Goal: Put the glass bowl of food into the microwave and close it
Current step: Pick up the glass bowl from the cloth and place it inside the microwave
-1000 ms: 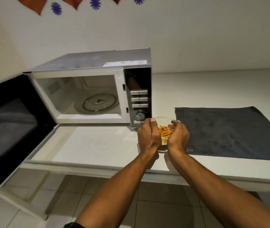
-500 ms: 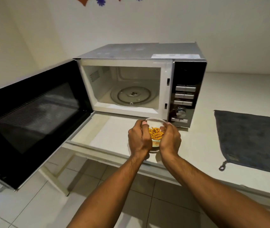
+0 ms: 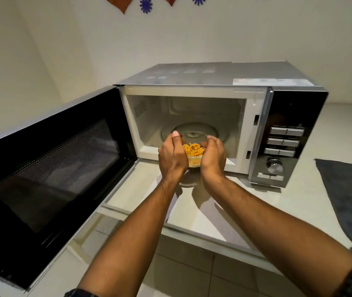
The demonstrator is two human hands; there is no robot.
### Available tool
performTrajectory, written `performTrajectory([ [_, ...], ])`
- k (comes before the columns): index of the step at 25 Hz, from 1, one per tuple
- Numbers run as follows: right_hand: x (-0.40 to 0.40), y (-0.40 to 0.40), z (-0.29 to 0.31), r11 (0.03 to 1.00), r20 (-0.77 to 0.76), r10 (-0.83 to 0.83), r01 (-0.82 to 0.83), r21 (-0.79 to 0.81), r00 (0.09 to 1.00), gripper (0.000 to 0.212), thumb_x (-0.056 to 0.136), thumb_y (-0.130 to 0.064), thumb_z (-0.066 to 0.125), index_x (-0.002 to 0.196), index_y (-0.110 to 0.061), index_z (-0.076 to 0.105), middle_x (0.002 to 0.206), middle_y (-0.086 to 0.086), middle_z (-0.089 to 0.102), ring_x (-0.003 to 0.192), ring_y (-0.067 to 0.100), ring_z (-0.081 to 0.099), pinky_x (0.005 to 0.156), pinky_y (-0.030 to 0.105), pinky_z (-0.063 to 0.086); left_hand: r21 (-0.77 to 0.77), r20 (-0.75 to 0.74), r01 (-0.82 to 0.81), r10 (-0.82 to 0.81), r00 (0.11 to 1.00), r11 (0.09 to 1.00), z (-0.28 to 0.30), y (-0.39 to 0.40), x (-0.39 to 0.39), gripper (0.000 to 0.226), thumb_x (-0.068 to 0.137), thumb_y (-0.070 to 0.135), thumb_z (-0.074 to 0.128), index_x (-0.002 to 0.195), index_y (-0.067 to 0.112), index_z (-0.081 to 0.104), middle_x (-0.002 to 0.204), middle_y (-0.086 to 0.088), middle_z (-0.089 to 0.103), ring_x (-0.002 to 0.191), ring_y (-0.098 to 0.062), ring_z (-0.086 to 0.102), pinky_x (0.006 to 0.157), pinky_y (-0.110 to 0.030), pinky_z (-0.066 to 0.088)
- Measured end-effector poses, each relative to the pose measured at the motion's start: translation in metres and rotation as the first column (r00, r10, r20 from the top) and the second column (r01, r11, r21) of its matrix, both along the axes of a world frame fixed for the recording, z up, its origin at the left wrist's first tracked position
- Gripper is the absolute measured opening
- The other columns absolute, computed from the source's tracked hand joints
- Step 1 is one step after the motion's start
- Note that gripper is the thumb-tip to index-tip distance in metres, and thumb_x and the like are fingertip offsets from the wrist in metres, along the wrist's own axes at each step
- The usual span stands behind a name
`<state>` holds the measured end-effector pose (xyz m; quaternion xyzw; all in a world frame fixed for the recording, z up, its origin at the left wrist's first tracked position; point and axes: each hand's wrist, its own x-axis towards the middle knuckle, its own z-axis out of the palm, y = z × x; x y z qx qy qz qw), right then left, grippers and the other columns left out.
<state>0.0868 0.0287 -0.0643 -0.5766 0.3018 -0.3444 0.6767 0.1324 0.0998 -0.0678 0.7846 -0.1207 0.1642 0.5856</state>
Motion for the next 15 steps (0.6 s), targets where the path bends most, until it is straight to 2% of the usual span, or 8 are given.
performTrajectory([
  [2,0.024,-0.008,0.01,1.0,-0.028,0.003,-0.002,0.028,1.0,0.034,0.101,-0.039,0.041,0.116,-0.016,0.062,0.124,0.01,0.067,0.11,0.028,0.063,0.1,0.046,0.051,-0.01,-0.03,0.003,-0.004,1.0,1.0,0.007,-0.01,0.019,0.061,0.101,0.051,0.018,0.1,0.015,0.067,0.089,-0.001,0.068,0.081,-0.018,0.062,0.074,-0.033,0.048],
  [3,0.035,-0.013,0.013,0.999,-0.033,0.01,-0.009,0.047,0.999,0.034,0.101,-0.039,0.04,0.115,-0.016,0.061,0.122,0.01,0.067,0.109,0.028,0.063,0.1,0.047,0.052,-0.005,-0.043,-0.004,0.004,0.999,1.0,0.01,-0.016,0.03,0.059,0.103,0.05,0.018,0.101,0.016,0.066,0.088,0.001,0.065,0.079,-0.014,0.058,0.073,-0.031,0.044],
  [6,0.068,-0.03,0.017,0.996,-0.06,0.013,-0.007,0.094,0.998,0.027,0.097,-0.031,0.039,0.086,-0.022,0.062,0.099,0.008,0.068,0.09,0.025,0.067,0.084,0.042,0.06,0.029,-0.083,-0.018,0.02,0.996,0.999,0.011,-0.031,0.063,0.052,0.104,0.048,0.023,0.08,0.021,0.059,0.076,0.006,0.057,0.069,-0.01,0.055,0.066,-0.026,0.04],
  [9,0.096,-0.047,0.019,0.992,-0.075,0.007,0.002,0.124,0.997,0.032,0.1,-0.045,0.04,0.081,-0.028,0.059,0.104,0.007,0.07,0.099,0.026,0.067,0.095,0.043,0.056,0.071,-0.175,0.023,-0.01,0.985,0.997,0.014,-0.047,0.091,0.052,0.102,0.041,0.029,0.066,0.019,0.059,0.072,0.001,0.063,0.072,-0.02,0.062,0.068,-0.028,0.048],
  [11,0.114,-0.059,0.021,0.999,-0.127,-0.002,0.006,0.039,0.992,0.04,0.103,-0.047,0.037,0.085,-0.024,0.064,0.113,0.01,0.071,0.106,0.029,0.066,0.103,0.045,0.05,0.131,-0.305,0.047,-0.005,0.952,0.99,0.014,-0.055,0.105,0.05,0.102,0.04,0.028,0.087,0.015,0.069,0.09,-0.005,0.07,0.083,-0.025,0.063,0.075,-0.031,0.048],
  [13,0.131,-0.068,0.019,0.998,-0.145,-0.033,0.026,-0.049,0.989,0.044,0.105,-0.04,0.035,0.088,-0.018,0.068,0.108,0.011,0.072,0.104,0.032,0.066,0.103,0.047,0.05,0.225,-0.444,0.114,-0.002,0.896,0.968,0.01,-0.059,0.118,0.046,0.104,0.04,0.031,0.113,0.011,0.066,0.113,-0.013,0.067,0.09,-0.024,0.059,0.076,-0.033,0.044],
  [14,0.138,-0.071,0.017,0.997,-0.148,-0.035,0.025,-0.072,0.988,0.043,0.105,-0.039,0.034,0.084,-0.019,0.067,0.103,0.011,0.072,0.1,0.032,0.067,0.102,0.047,0.05,0.246,-0.453,0.162,-0.035,0.891,0.956,0.007,-0.061,0.124,0.044,0.105,0.036,0.032,0.118,0.009,0.064,0.12,-0.015,0.065,0.094,-0.026,0.058,0.078,-0.034,0.043],
  [15,0.143,-0.074,0.014,0.996,-0.155,-0.033,0.019,-0.089,0.987,0.043,0.105,-0.039,0.034,0.08,-0.021,0.064,0.1,0.011,0.071,0.098,0.031,0.067,0.1,0.048,0.051,0.213,-0.379,0.164,-0.073,0.922,0.963,0.004,-0.064,0.132,0.043,0.106,0.036,0.031,0.113,0.01,0.065,0.119,-0.016,0.065,0.096,-0.027,0.058,0.08,-0.035,0.043],
])
